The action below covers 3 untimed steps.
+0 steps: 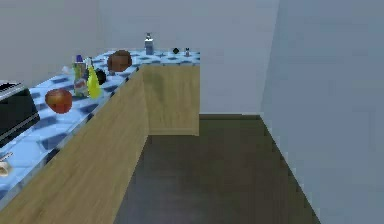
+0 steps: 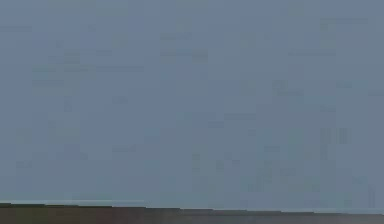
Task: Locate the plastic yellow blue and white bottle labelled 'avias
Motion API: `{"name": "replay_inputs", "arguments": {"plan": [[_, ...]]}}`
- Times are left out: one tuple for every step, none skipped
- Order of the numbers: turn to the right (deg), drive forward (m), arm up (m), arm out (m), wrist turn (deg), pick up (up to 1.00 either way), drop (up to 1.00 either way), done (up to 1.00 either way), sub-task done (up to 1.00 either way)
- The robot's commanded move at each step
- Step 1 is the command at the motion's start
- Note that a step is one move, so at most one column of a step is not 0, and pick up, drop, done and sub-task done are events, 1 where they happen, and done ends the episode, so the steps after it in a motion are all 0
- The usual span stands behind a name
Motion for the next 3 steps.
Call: {"name": "replay_inputs", "arguments": {"plan": [[3.0,0.00,0.00,0.00,0.0,0.00,0.00,0.00,0.00],[0.0,0.80,0.00,0.00,0.0,0.00,0.00,0.00,0.00],[-45.0,0.00,0.00,0.00,0.0,0.00,0.00,0.00,0.00]]}}
